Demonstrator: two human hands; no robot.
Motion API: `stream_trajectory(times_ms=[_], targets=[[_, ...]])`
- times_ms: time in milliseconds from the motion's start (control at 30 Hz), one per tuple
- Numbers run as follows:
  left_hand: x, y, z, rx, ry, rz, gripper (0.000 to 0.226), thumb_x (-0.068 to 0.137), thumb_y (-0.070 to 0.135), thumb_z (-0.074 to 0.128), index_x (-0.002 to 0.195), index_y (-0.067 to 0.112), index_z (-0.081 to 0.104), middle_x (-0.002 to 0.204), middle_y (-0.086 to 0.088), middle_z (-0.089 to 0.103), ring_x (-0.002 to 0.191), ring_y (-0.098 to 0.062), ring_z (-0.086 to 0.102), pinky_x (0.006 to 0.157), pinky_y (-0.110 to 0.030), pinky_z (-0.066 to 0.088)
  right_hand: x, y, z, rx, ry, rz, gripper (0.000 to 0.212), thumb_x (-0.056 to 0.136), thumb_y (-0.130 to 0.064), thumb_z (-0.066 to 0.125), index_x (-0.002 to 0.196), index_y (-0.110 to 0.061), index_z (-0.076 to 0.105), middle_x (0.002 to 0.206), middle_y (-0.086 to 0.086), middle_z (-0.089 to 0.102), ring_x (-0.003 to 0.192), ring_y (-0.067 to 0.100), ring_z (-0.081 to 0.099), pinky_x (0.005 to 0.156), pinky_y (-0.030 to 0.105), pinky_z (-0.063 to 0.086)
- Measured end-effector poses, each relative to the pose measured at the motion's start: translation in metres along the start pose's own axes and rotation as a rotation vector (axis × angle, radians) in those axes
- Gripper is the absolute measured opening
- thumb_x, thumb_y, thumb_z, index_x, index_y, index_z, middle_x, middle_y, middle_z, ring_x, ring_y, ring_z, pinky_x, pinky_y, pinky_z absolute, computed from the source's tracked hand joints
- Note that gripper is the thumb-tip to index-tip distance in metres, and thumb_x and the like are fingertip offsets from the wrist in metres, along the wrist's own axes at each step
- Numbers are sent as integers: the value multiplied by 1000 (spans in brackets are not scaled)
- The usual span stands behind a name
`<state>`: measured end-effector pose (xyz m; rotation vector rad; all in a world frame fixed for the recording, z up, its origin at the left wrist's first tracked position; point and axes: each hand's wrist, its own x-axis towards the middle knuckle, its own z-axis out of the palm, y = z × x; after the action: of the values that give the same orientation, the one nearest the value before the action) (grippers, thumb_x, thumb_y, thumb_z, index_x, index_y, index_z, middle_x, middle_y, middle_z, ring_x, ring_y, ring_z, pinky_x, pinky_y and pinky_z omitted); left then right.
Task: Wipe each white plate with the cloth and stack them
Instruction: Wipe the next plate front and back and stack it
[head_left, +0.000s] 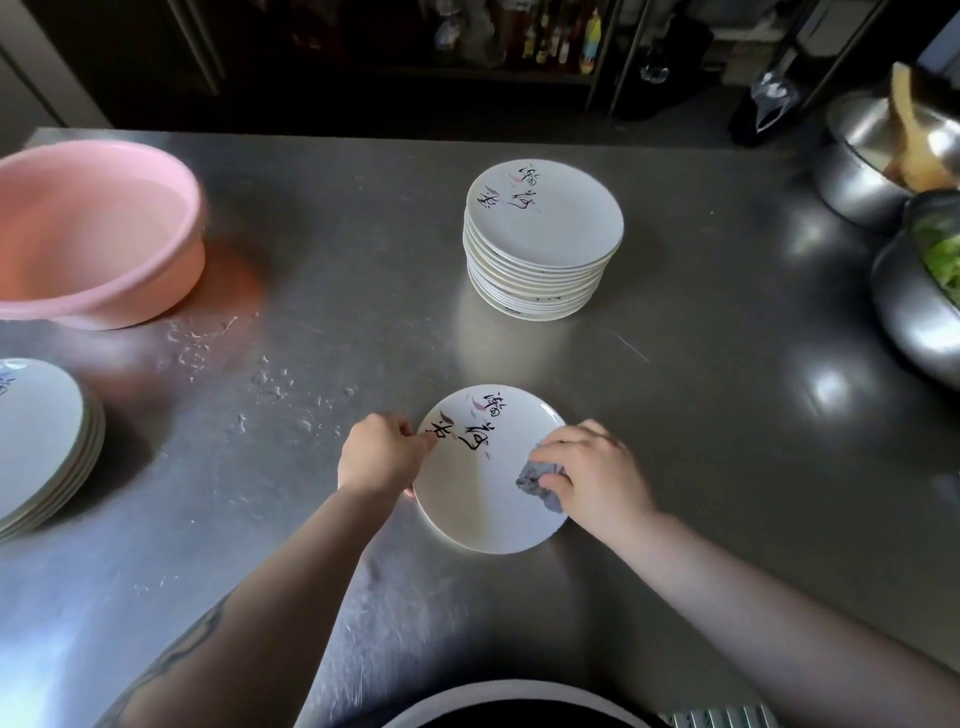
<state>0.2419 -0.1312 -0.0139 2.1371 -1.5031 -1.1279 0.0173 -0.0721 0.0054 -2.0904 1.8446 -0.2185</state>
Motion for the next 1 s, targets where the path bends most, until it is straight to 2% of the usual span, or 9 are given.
stream_trajectory(times_ms=[200, 300, 367, 467, 567, 667, 867, 933, 1000], targets=[[-12, -2, 3, -48, 64, 13, 32, 77, 20, 68, 56, 11, 45, 56, -11, 59, 58, -35, 67, 56, -38, 54, -29, -43, 26, 119, -36, -38, 19, 81, -27, 63, 96, -28, 74, 105, -10, 65, 98, 20, 51, 84, 26, 39], [-15, -4, -3, -9, 0, 57, 24, 81, 23, 69, 69, 6, 57, 63, -13, 67, 63, -32, 69, 63, -41, 58, -25, -48, 28, 207, -60, -21, 20, 79, -22, 68, 98, -25, 75, 106, -8, 66, 99, 20, 53, 87, 27, 41], [-24, -11, -10, 36, 37, 148, 15, 82, 28, 73, 83, 14, 67, 76, -4, 72, 77, -25, 70, 73, -36, 56, -26, -39, 23, 262, -47, 20, 23, 76, -18, 72, 97, -25, 76, 105, -9, 67, 99, 17, 55, 88, 26, 43], [-51, -28, -14, 156, 268, 630, 18, 80, 28, 77, 95, 21, 73, 100, 4, 69, 90, -21, 63, 80, -34, 49, -30, -26, 14, 347, 107, 99, 25, 69, -14, 77, 92, -25, 77, 99, -10, 69, 92, 12, 62, 84, 24, 48], [-70, -42, 1, 237, 104, 1032, 16, 75, 30, 79, 88, 21, 75, 104, 6, 71, 97, -20, 65, 89, -36, 47, -34, -15, 8, 440, 265, 209, 27, 63, -14, 83, 86, -27, 77, 92, -13, 70, 80, 8, 66, 75, 22, 50], [-69, -46, 17, 289, -68, 1015, 27, 67, 30, 89, 88, 20, 76, 110, 4, 72, 107, -19, 66, 102, -38, 43, -37, -9, 8, 449, 291, 259, 29, 63, -15, 85, 88, -28, 78, 94, -16, 68, 80, 8, 67, 76, 21, 51], [-63, -39, 29, 343, -87, 1000, 32, 58, 27, 93, 84, 18, 78, 104, 2, 75, 96, -21, 71, 84, -34, 57, -46, -7, 7, 311, 201, 155, 29, 72, -17, 79, 101, -20, 75, 103, -7, 67, 97, 16, 61, 85, 29, 49], [-61, -40, 29, 364, -35, 1045, 21, 71, 37, 80, 85, 22, 78, 103, 6, 75, 93, -18, 71, 81, -28, 55, -49, -3, 2, 258, 112, 55, 39, 71, -26, 80, 109, -21, 72, 110, -10, 63, 107, 12, 54, 91, 30, 47], [-60, -40, 27, 400, -6, 1090, 28, 80, 46, 60, 86, 25, 78, 103, 8, 75, 91, -16, 71, 79, -23, 52, -52, 2, -4, 213, -37, -1, 62, 63, -38, 82, 121, -28, 65, 119, -18, 55, 116, 5, 44, 95, 29, 44]])
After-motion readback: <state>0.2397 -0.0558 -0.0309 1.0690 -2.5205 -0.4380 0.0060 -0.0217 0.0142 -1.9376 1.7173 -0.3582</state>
